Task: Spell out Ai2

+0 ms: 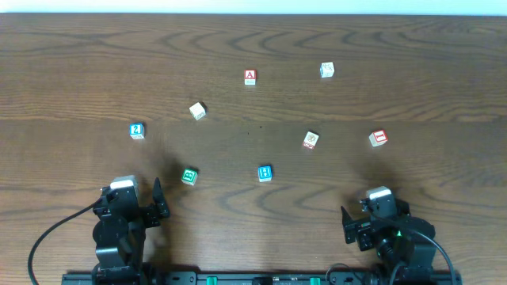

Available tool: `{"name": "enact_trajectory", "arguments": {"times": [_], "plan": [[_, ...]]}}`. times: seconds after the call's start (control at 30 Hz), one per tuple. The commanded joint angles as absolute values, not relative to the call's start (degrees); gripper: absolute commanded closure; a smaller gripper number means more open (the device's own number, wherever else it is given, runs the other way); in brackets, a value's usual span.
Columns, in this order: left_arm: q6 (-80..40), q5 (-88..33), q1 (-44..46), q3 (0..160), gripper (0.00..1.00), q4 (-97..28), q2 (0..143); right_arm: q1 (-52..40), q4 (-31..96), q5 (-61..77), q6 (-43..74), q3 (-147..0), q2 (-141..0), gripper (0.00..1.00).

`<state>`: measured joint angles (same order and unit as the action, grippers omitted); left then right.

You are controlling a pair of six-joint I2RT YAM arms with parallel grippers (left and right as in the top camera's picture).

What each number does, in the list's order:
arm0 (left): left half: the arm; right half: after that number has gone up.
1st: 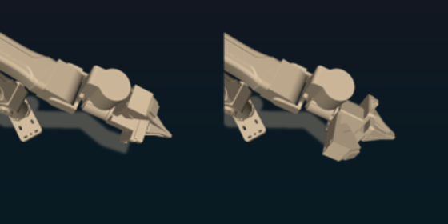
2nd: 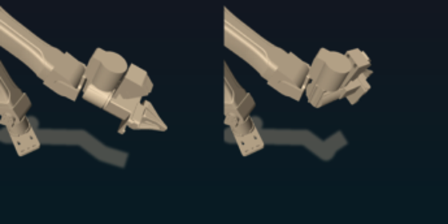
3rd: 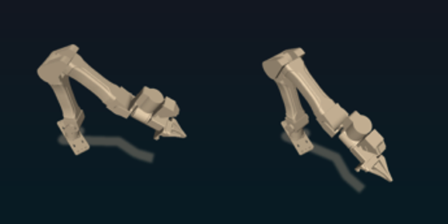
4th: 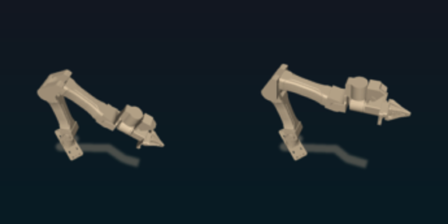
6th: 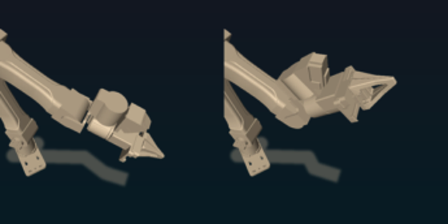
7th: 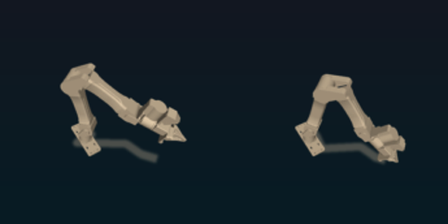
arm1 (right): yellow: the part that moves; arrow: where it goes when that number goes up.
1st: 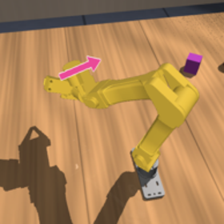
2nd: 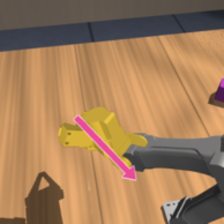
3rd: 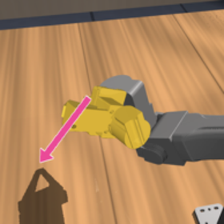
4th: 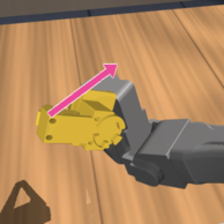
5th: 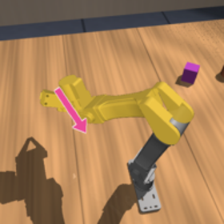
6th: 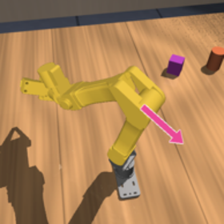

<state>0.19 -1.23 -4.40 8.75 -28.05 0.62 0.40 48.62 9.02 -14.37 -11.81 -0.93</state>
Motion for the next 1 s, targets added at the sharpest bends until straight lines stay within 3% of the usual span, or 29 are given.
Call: {"name": "enact_trajectory", "arguments": {"times": [0.0,0.8,0.97], "plan": [[0.21,-0.45,-4.58,7.79,0.05,-28.01,0.25,0.14,48.84,9.65,-14.37,-11.00,-0.32,0.01],[0.21,-0.45,-4.58,7.79,0.05,-28.01,0.25,0.14,48.45,9.69,-14.33,-11.00,-0.32,0.01],[0.21,-0.45,-4.58,7.79,0.05,-28.01,0.25,0.14,38.52,18.02,-4.34,-11.00,-0.32,0.01]]}}
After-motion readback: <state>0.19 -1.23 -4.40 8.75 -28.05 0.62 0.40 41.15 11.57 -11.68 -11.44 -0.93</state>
